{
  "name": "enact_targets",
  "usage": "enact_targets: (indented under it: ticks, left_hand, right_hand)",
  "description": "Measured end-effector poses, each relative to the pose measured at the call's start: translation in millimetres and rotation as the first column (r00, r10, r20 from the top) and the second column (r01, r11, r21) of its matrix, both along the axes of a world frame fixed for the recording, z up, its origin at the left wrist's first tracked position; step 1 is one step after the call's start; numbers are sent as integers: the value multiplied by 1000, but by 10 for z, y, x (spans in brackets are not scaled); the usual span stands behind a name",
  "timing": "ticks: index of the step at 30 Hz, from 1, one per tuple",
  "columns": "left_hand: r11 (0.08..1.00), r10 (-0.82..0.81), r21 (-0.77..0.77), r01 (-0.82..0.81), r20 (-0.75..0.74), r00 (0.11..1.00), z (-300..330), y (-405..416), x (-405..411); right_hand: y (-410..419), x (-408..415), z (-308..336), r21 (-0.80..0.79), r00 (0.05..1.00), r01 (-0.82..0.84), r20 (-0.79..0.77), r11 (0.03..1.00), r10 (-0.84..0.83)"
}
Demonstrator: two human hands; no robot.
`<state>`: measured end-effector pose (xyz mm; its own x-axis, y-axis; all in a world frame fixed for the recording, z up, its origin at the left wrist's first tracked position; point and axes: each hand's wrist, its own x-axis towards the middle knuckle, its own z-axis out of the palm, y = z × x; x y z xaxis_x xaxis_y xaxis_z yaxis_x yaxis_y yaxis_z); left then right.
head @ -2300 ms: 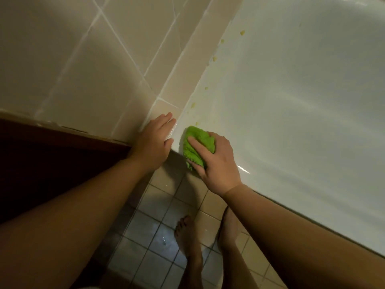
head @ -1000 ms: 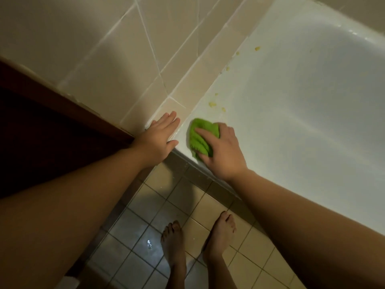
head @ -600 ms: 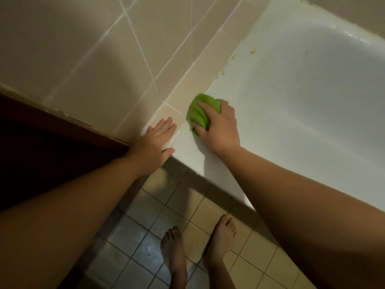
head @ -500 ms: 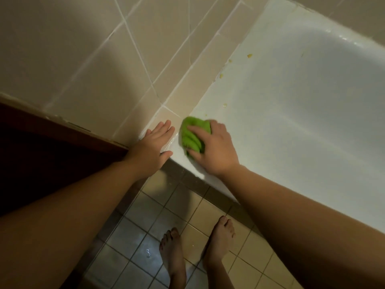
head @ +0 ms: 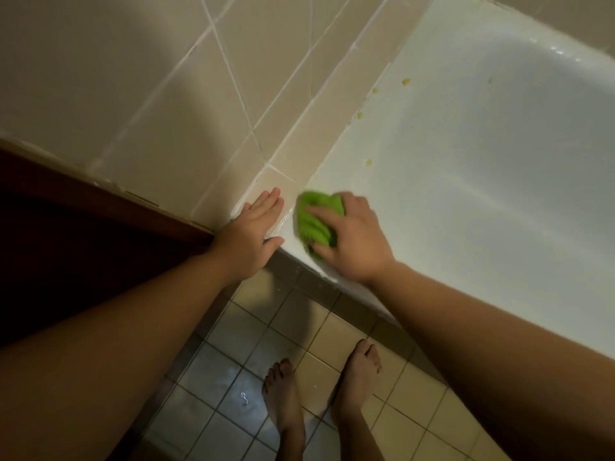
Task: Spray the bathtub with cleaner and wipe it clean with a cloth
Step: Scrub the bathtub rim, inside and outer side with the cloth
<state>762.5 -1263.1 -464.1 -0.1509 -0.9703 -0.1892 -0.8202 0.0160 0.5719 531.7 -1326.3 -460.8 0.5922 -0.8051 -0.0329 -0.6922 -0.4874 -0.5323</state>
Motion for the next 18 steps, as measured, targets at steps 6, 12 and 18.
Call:
enact_targets:
  ticks: [6, 12, 18]
  left_hand:
    - [1000, -7, 21, 7, 4, 1000, 48, 26, -1]
    - [995, 22, 94, -18, -37, 999, 36, -25, -2]
    - [990, 10, 143, -9, -9, 1000, 61, -27, -3]
  right_hand:
    - [169, -296, -33, 18, 996, 71, -48, 997, -70]
    - [63, 209, -22, -32, 992, 111, -51, 993, -112]
    - [646, -347, -19, -6, 998, -43, -52, 999, 43]
